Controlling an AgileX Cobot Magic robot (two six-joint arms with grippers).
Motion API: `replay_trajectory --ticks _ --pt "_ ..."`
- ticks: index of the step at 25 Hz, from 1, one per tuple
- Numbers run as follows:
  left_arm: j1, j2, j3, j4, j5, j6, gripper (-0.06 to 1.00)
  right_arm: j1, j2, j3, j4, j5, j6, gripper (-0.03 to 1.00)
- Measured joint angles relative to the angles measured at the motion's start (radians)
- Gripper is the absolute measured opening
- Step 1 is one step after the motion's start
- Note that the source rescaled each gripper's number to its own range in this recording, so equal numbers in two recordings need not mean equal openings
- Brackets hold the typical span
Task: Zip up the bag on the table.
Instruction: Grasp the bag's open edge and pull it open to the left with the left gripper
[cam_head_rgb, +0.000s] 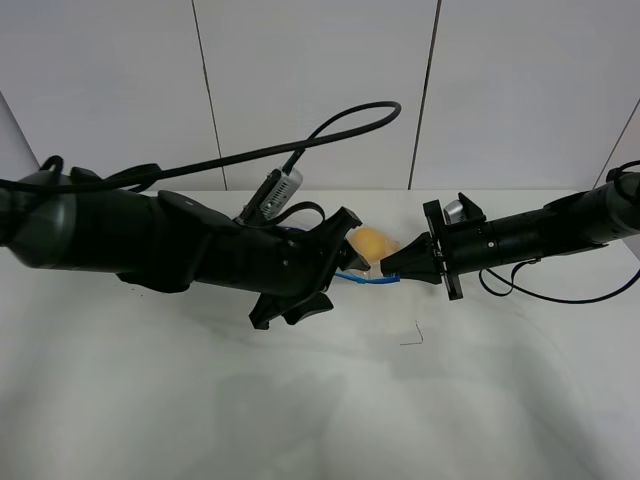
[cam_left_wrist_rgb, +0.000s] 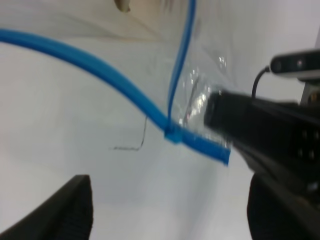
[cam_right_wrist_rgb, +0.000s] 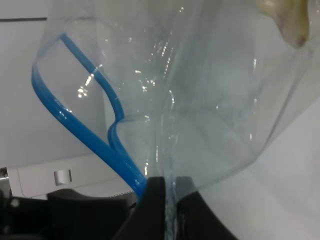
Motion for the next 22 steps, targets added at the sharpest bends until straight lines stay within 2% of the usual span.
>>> replay_trajectory --ticks 7,14,22 --pt "0.000 0.083 -0.076 -0.093 -0.002 -0.001 1.00 0.000 0.000 0.000 0.000 0.000 0.000 0.00" --pt "-0.001 0.143 -0.077 -0.179 0.013 -0.002 0.79 0.000 0.000 0.000 0.000 0.000 0.000 0.00" --pt "-0.002 0.155 -0.077 -0.198 0.015 -0.002 0.76 0.000 0.000 0.000 -0.005 -0.002 0.000 0.00"
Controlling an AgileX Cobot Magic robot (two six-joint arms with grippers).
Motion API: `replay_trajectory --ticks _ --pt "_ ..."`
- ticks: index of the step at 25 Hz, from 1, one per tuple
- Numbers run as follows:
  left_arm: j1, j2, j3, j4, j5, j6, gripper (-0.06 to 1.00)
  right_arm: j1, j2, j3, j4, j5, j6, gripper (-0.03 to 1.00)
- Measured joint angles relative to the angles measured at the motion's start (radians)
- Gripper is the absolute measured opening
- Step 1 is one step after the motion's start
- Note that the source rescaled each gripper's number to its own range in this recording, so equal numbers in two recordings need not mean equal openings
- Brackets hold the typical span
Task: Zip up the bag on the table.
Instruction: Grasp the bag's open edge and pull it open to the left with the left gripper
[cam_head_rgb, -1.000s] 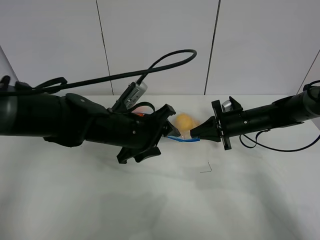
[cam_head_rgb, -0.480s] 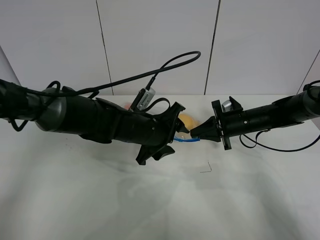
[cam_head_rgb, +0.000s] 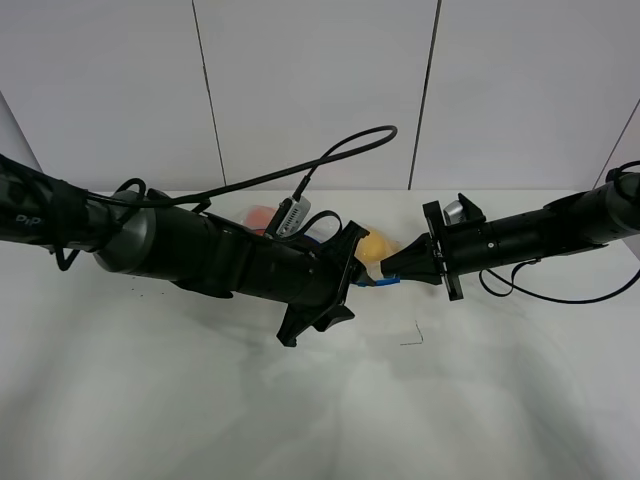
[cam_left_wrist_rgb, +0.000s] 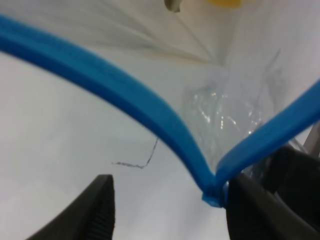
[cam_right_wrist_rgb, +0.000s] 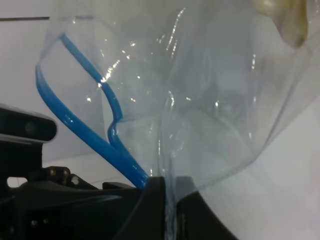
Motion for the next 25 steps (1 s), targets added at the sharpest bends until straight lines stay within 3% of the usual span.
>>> replay_trajectory --ticks 5,10,16,25 --pt "0.000 0.000 0.000 -0.038 0.000 -0.003 0.74 0.000 0.000 0.000 0.000 0.000 0.000 0.00" --pt "0.000 0.002 -0.019 -0.048 0.011 -0.009 0.56 0.000 0.000 0.000 -0.001 0.000 0.000 0.00" --pt "0.000 0.004 -0.046 -0.048 0.009 -0.015 0.50 0.000 0.000 0.000 -0.002 0.001 0.000 0.00" --pt "0.000 0.005 -0.046 -0.048 0.007 -0.016 0.23 0.000 0.000 0.000 -0.001 0.001 0.000 0.00"
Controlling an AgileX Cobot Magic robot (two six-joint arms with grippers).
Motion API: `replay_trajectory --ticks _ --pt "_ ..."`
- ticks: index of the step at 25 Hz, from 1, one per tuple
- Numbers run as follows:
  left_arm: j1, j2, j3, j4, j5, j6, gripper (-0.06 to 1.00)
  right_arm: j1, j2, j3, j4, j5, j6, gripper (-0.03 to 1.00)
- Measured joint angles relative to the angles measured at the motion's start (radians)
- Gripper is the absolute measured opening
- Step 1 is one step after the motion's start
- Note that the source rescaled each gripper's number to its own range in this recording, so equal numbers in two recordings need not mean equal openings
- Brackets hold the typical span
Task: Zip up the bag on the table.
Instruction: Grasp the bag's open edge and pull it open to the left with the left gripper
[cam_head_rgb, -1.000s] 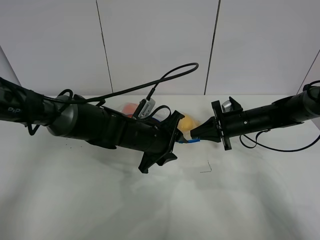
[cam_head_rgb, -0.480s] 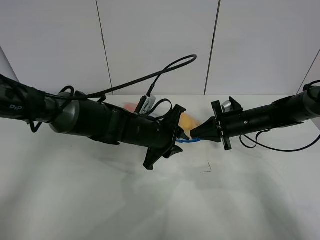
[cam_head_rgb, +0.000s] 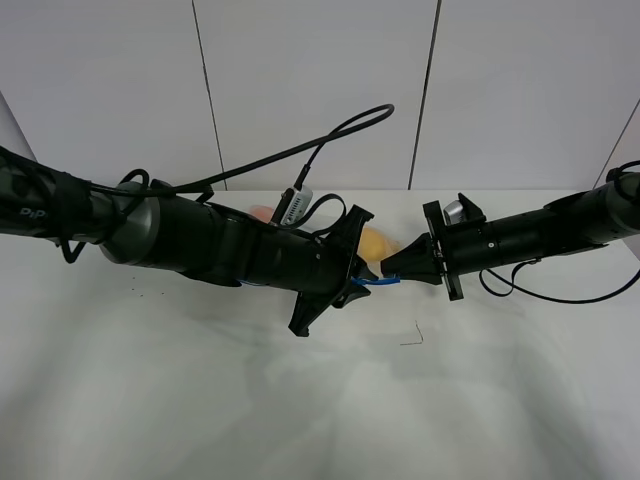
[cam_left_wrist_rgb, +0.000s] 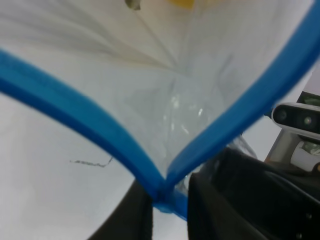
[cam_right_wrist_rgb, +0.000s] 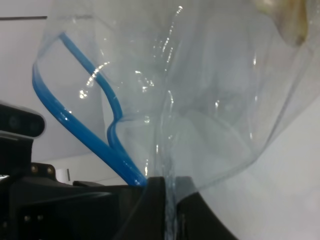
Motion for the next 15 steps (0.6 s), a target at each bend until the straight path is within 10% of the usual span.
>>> replay_trajectory --ticks 15 --pt "0.007 0.000 0.000 0.000 -0.013 0.020 0.00 0.000 0.000 0.000 -0.007 0.000 0.000 0.00"
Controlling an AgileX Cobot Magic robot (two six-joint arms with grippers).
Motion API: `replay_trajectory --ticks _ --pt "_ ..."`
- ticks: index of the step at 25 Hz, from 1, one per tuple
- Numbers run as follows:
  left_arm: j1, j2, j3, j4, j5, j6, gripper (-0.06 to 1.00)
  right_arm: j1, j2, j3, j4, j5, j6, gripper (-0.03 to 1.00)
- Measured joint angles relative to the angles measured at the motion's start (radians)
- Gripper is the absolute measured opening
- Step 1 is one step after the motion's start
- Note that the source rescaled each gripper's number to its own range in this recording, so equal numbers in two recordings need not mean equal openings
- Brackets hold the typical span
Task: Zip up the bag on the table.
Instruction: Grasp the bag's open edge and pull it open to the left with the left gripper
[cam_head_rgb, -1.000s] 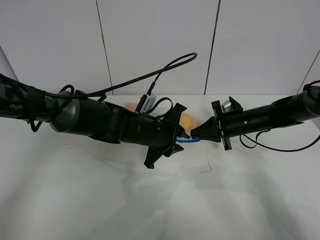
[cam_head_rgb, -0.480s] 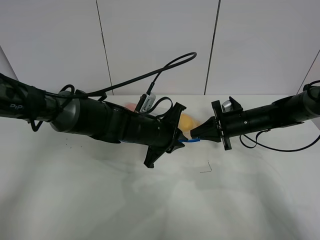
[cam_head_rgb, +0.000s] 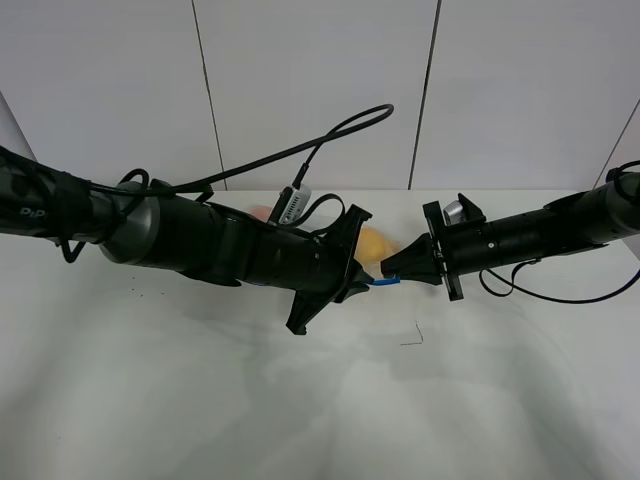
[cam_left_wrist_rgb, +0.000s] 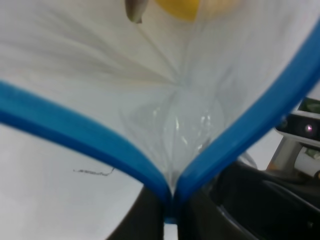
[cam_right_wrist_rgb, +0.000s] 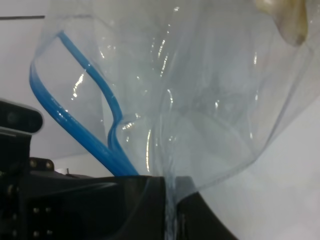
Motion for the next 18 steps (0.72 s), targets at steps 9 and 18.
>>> replay_trajectory --ticks 9,18 --pt "0.056 0.000 0.000 0.000 0.084 0.014 0.00 0.000 0.000 -0.003 -0.009 -0.003 0.000 0.00" --pt "0.099 0.000 0.000 0.031 0.108 0.016 0.00 0.000 0.000 -0.003 0.008 -0.008 0.000 0.00"
